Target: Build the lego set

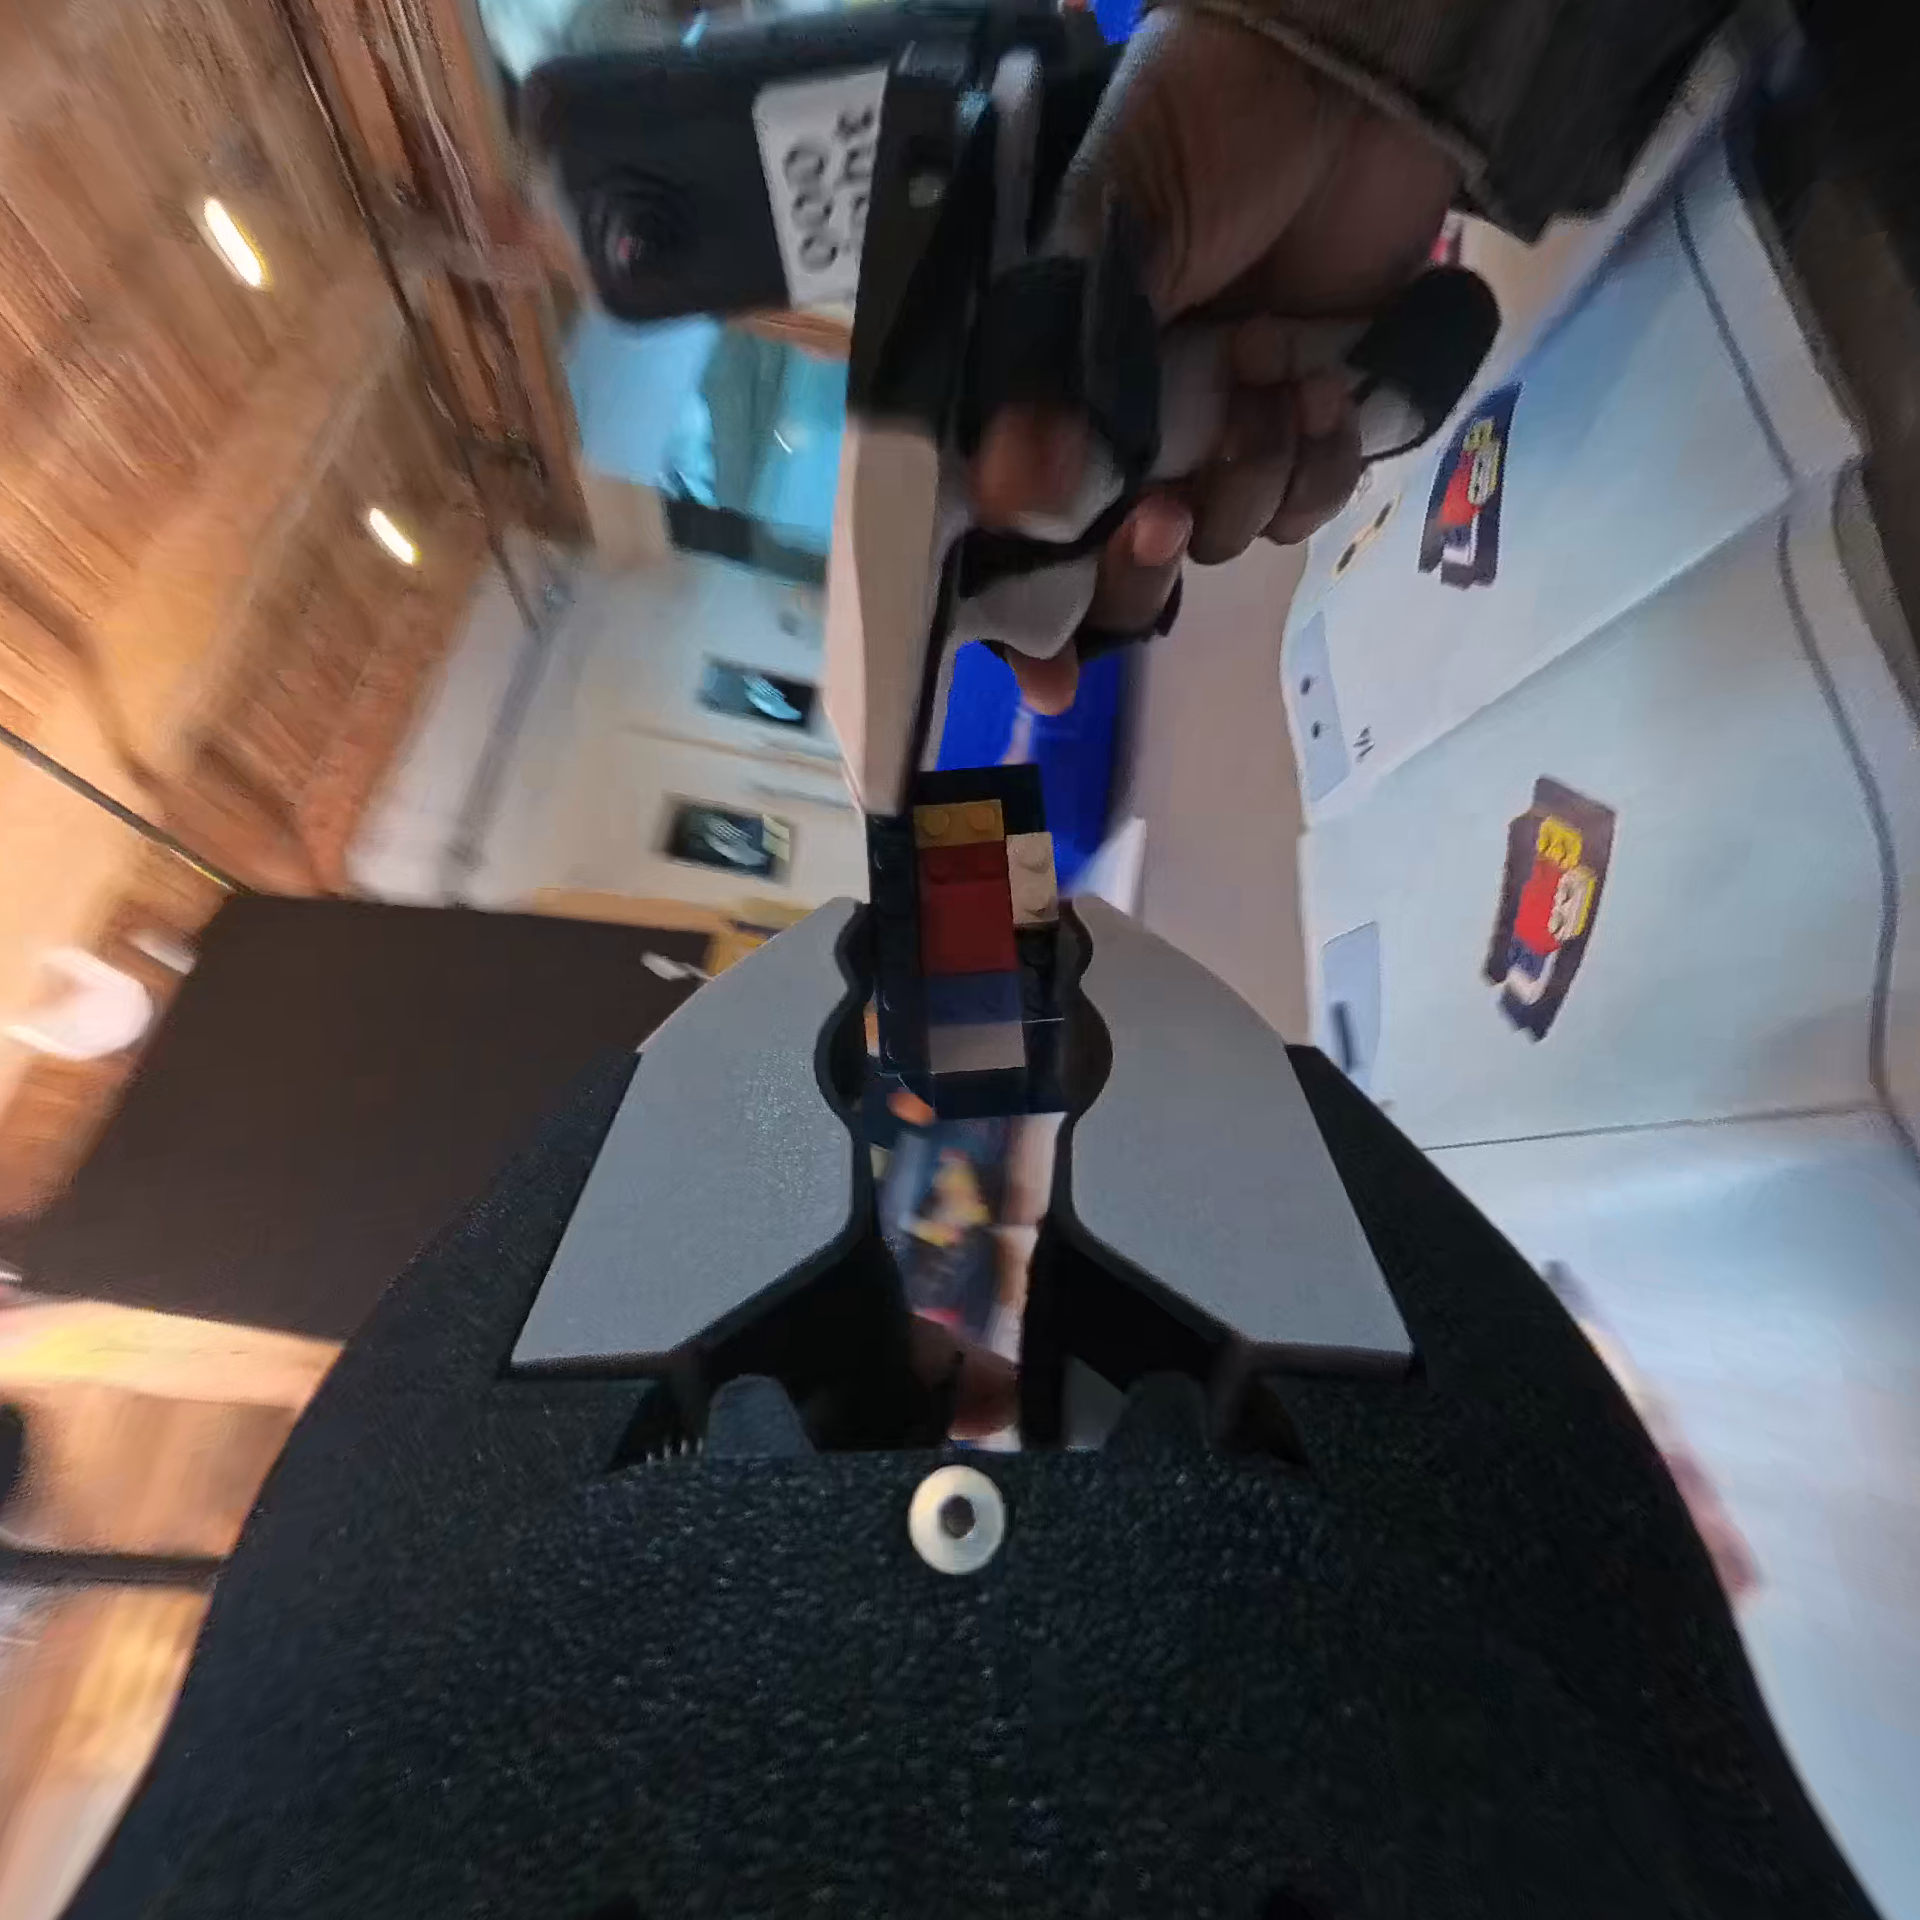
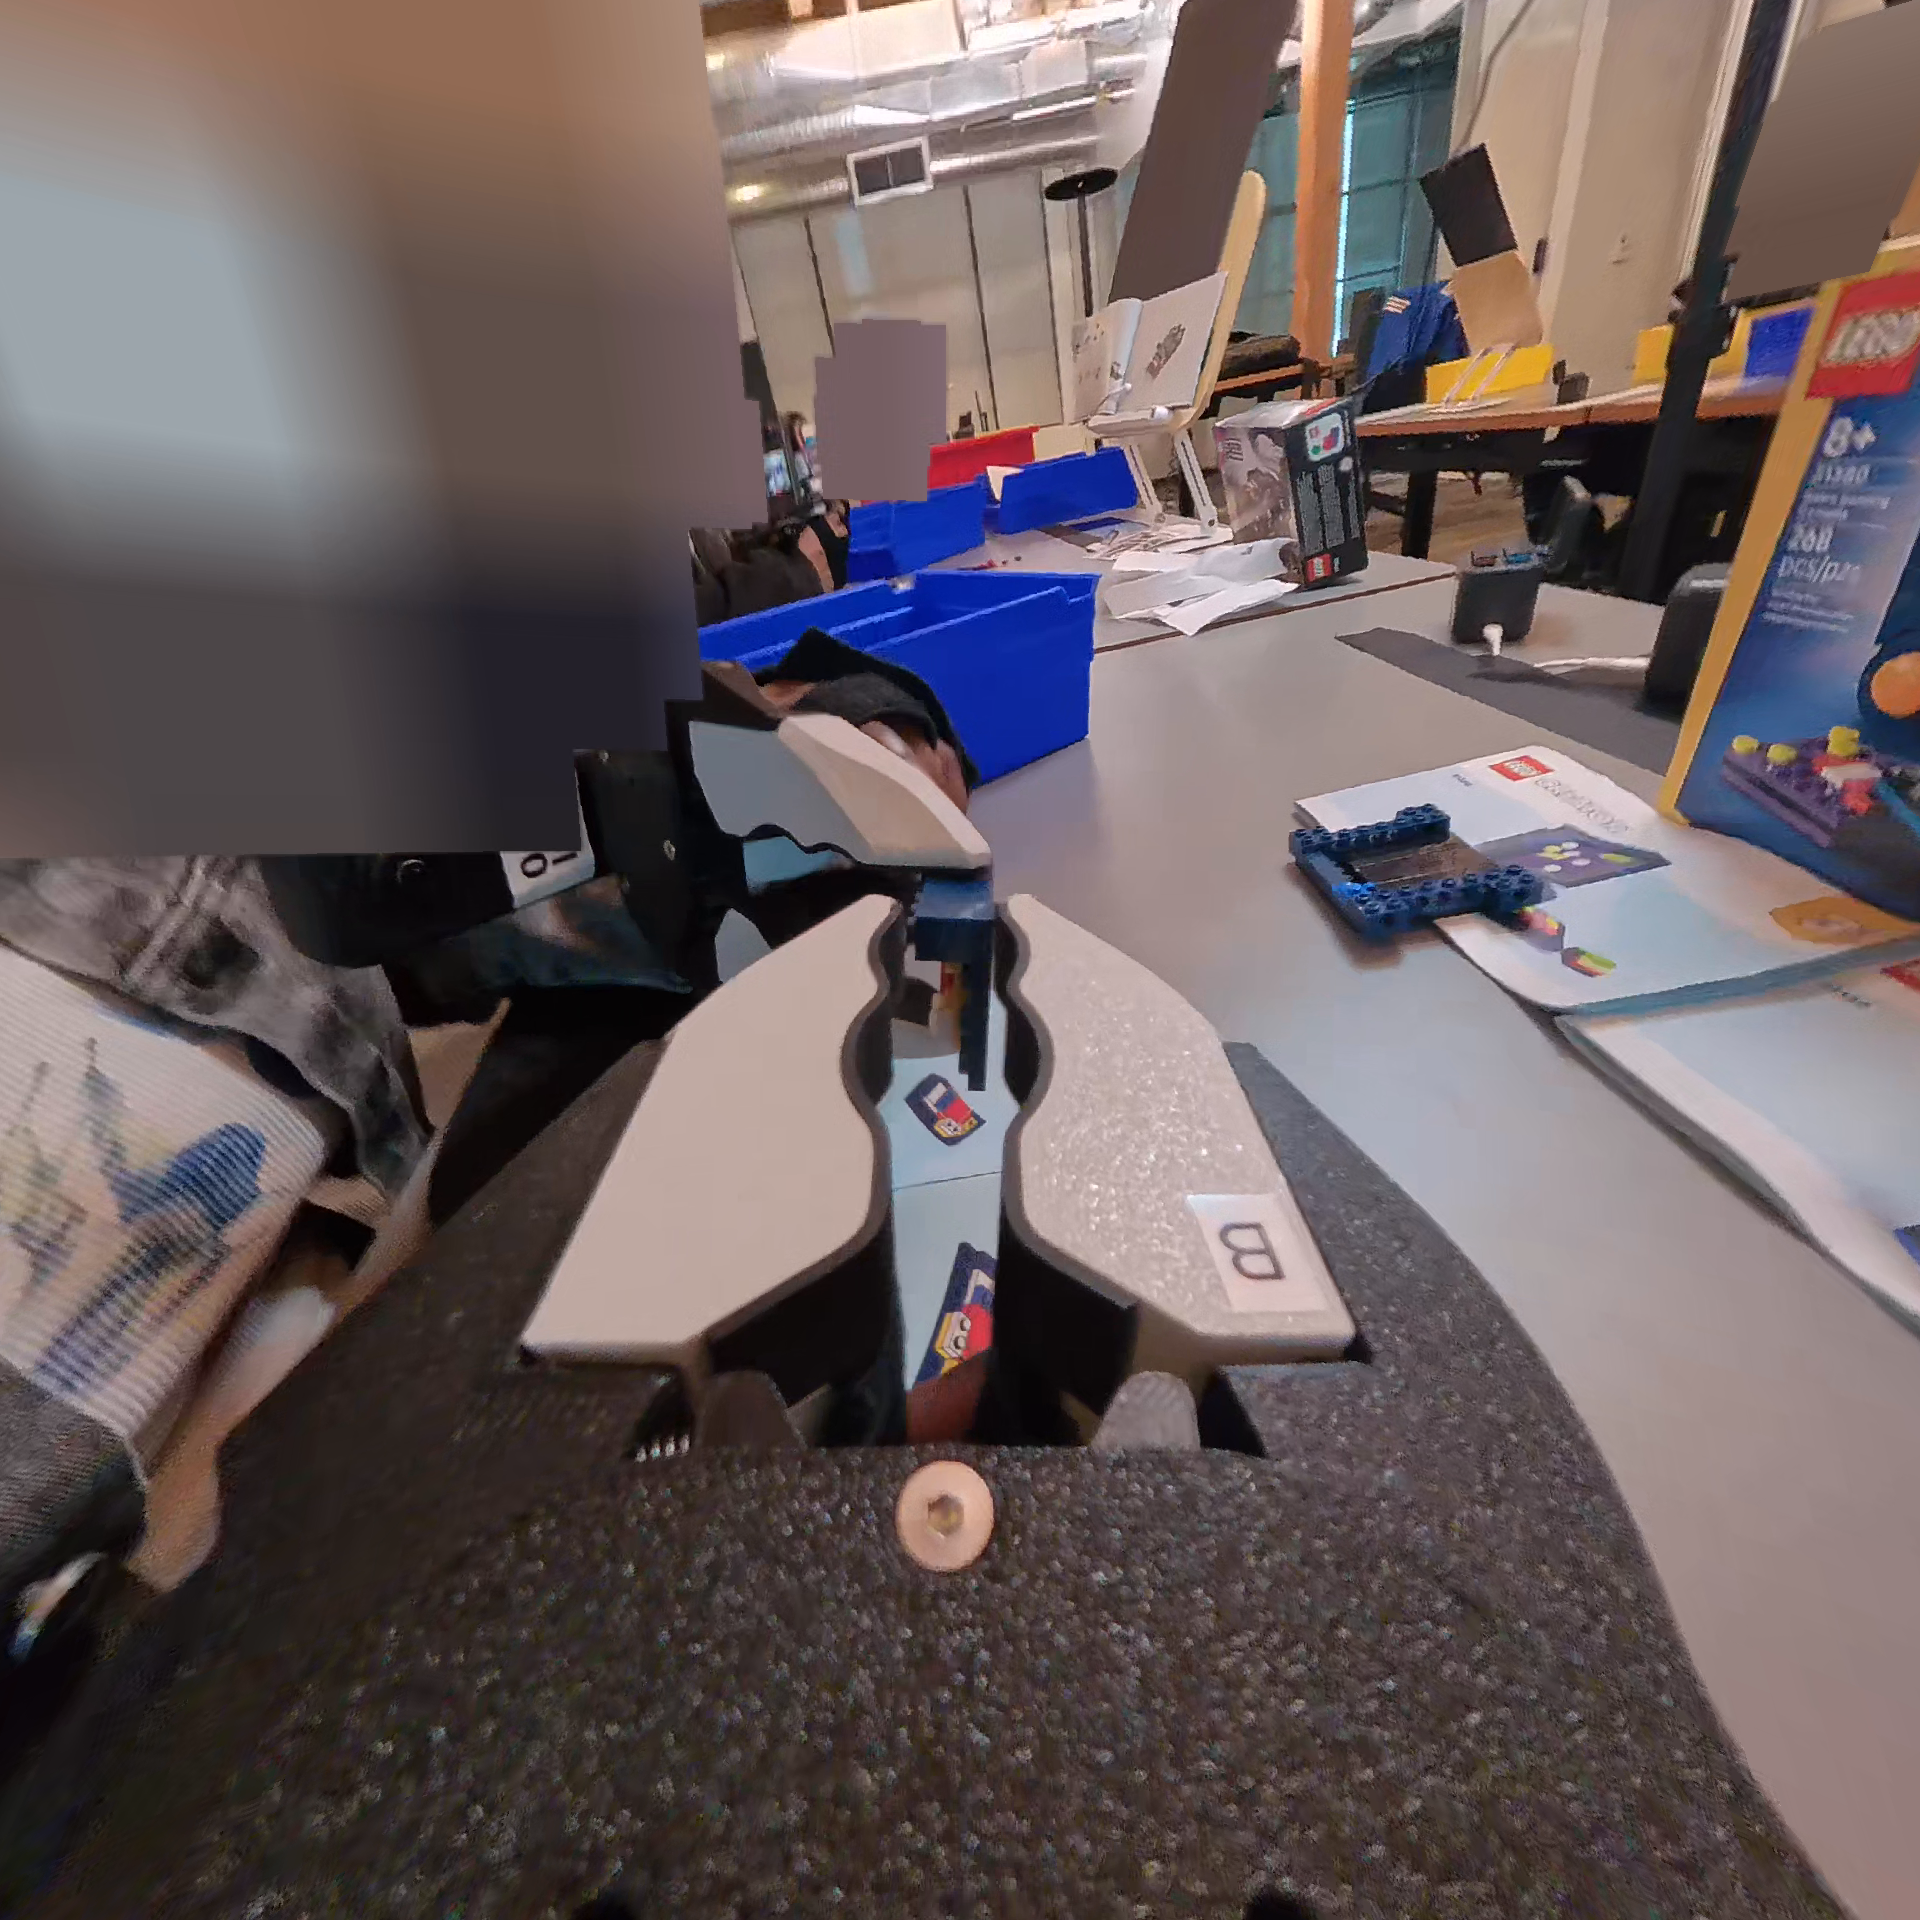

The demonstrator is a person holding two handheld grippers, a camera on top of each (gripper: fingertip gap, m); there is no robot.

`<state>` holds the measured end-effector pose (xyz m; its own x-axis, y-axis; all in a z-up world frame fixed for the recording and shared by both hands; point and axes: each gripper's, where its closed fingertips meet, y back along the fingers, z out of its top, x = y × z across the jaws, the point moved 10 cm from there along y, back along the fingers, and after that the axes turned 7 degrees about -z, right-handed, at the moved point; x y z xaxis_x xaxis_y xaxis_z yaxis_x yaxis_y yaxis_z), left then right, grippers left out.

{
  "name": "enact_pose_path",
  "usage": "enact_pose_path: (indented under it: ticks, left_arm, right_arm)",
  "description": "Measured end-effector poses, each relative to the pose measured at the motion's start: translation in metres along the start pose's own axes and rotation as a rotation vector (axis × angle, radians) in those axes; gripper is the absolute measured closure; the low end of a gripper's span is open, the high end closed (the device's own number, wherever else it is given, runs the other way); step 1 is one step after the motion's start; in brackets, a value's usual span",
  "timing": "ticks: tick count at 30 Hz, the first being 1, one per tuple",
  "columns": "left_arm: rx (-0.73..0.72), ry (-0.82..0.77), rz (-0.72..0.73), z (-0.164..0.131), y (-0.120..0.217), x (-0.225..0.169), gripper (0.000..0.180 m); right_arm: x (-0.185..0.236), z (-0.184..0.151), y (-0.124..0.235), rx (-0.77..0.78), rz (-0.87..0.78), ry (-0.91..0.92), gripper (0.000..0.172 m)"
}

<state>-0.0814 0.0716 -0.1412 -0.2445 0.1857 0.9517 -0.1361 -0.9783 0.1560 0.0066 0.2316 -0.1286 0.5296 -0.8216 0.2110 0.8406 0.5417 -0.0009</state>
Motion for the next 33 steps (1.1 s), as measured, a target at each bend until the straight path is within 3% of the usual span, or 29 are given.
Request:
enact_pose_path:
  ticks: [2,3,6,10,14,21,27,33]
  left_arm:
    - [0.042,0.155,-0.047,-0.01,-0.003,0.004,0.148]
    - [0.075,0.253,-0.093,-0.019,-0.004,0.006,0.148]
    - [0.183,0.594,-0.274,-0.049,-0.008,0.006,0.147]
    - [0.331,0.888,-0.362,-0.079,-0.005,0.003,0.147]
    - [0.427,0.956,-0.431,-0.095,-0.004,0.004,0.147]
    - [0.455,0.969,-0.678,-0.109,-0.017,0.018,0.147]
    - [0.511,0.999,-0.697,-0.124,-0.026,0.02,0.147]
    - [0.504,1.0,-0.7,-0.126,-0.027,0.015,0.147]
  right_arm:
    - [-0.013,0.007,0.013,-0.127,-0.024,-0.142,0.111]
    - [-0.02,0.012,0.025,-0.23,-0.032,-0.215,0.103]
    - [-0.037,0.016,0.069,-0.548,-0.077,-0.361,0.105]
    - [-0.041,0.019,0.105,-0.743,-0.174,-0.351,0.105]
    - [-0.038,0.024,0.116,-0.732,-0.254,-0.272,0.109]
    - [-0.036,0.03,0.123,-0.733,-0.286,-0.259,0.109]
    - [-0.03,0.035,0.15,-0.782,-0.515,-0.133,0.113]
    - [-0.02,0.042,0.152,-0.749,-0.583,-0.021,0.115]
